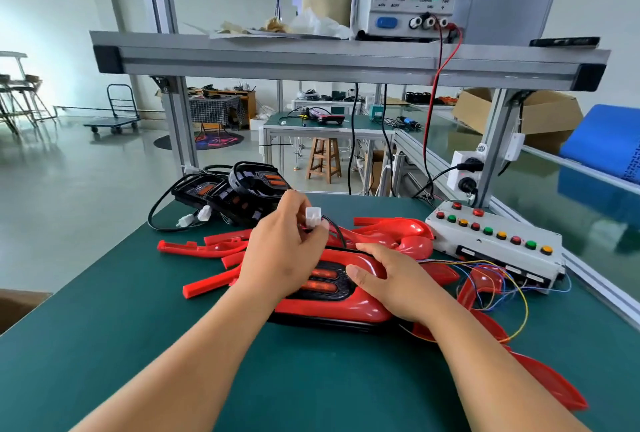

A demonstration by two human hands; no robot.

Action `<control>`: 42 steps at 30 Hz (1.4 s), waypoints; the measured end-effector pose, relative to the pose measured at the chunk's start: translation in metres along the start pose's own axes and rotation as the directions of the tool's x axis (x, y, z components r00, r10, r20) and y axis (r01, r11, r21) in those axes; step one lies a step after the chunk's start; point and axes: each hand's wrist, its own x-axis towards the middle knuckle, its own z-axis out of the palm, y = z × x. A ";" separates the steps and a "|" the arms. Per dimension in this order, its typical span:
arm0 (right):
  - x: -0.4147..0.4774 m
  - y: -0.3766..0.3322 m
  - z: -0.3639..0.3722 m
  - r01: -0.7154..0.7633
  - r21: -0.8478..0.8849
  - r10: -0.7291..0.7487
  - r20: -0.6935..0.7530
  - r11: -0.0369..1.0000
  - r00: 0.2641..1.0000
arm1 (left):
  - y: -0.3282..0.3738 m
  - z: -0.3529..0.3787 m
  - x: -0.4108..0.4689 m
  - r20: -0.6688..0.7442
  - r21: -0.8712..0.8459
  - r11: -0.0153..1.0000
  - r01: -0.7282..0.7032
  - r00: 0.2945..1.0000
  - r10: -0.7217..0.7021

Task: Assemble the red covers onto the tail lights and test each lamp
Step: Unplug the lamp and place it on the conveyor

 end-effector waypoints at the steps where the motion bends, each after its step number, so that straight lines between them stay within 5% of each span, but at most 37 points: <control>1: 0.001 -0.001 0.000 -0.006 0.016 0.006 0.001 1.000 1.000 | -0.003 -0.002 -0.005 -0.002 -0.019 1.000 0.011 1.000 -0.011; 6: 0.007 -0.006 0.001 -0.069 0.089 0.072 -0.033 0.994 0.997 | -0.023 -0.013 -0.016 -0.053 -0.106 0.987 0.123 0.990 -0.129; 13: 0.008 -0.012 -0.002 -0.099 0.344 0.087 0.052 0.934 0.995 | -0.035 -0.024 -0.011 -0.168 -0.610 0.759 0.228 0.899 -0.405; 21: 0.001 -0.009 -0.006 -0.097 0.531 0.129 -0.024 0.842 0.991 | -0.035 -0.036 -0.004 -0.162 -0.864 0.503 0.001 0.946 -0.280; 27: 0.001 -0.010 -0.014 -0.060 0.907 0.339 -0.094 0.417 0.936 | -0.031 -0.025 -0.003 -0.007 -0.919 0.369 0.137 0.931 -0.365; 30: 0.006 -0.018 -0.010 -0.007 0.980 0.391 -0.072 0.198 0.918 | -0.023 -0.005 -0.012 0.198 -0.854 0.374 0.362 0.891 -0.409; 32: 0.007 -0.027 -0.004 0.001 0.989 0.421 -0.062 0.145 0.905 | -0.014 0.010 -0.021 0.296 -0.786 0.441 0.434 0.889 -0.348; 35: 0.006 -0.042 0.007 0.033 0.969 0.447 -0.143 0.244 0.883 | 0.002 0.024 -0.028 0.392 -0.750 0.493 0.441 0.897 -0.206; 40: 0.002 -0.059 0.018 0.015 0.897 0.520 -0.269 0.441 0.811 | -0.001 0.016 -0.028 0.498 -0.832 0.264 0.488 0.867 -0.034; 42: -0.001 -0.066 0.018 0.022 0.859 0.506 -0.322 0.511 0.800 | 0.001 0.016 -0.029 0.492 -0.831 0.265 0.490 0.868 -0.060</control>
